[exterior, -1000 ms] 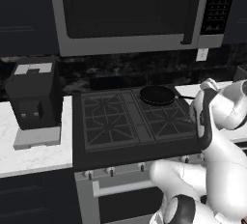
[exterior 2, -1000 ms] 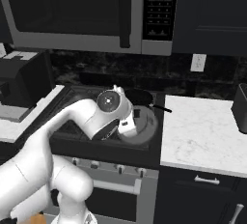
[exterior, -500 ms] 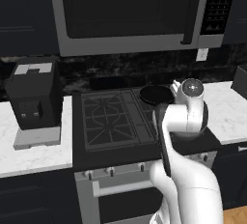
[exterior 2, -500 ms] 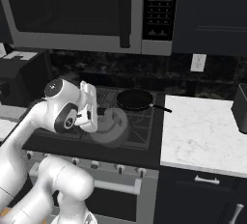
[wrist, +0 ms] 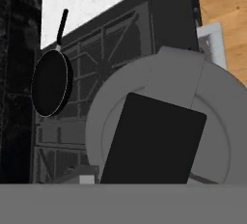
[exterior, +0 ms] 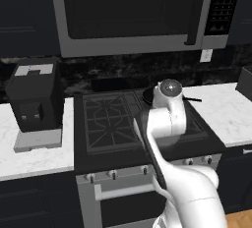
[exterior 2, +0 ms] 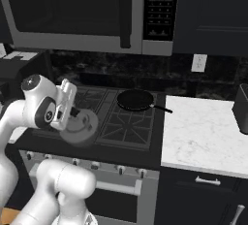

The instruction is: Pick the kettle from the counter and place it on a stove burner. Then turn the burner on.

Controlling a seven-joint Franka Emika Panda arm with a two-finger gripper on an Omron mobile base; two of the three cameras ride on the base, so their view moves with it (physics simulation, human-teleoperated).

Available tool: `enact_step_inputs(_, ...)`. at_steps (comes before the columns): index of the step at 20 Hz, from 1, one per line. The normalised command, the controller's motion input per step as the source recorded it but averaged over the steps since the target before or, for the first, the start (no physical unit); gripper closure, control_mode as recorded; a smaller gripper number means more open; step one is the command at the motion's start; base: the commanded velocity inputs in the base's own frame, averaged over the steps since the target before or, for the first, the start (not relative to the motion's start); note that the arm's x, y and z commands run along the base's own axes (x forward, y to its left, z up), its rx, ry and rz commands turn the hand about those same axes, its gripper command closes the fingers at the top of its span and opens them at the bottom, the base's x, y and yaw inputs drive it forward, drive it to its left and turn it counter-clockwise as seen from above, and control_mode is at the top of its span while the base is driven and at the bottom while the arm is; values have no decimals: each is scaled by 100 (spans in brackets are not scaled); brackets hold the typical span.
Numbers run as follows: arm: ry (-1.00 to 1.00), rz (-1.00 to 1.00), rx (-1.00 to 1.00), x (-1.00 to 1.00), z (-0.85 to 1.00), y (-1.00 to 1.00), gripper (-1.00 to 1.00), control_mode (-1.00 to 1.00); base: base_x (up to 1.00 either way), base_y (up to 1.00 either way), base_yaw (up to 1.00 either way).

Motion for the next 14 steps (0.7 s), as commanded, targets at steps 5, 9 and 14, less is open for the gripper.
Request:
enact_step_inputs(5,-6,-7,57,5,5,60,100,-100,0,0,0)
enact_step_inputs(9,0,-3,8,22,0,65,100,-100,0,0,0)
enact_step_inputs(14,0,-2,-6,32,0,35,100,-100,0,0,0)
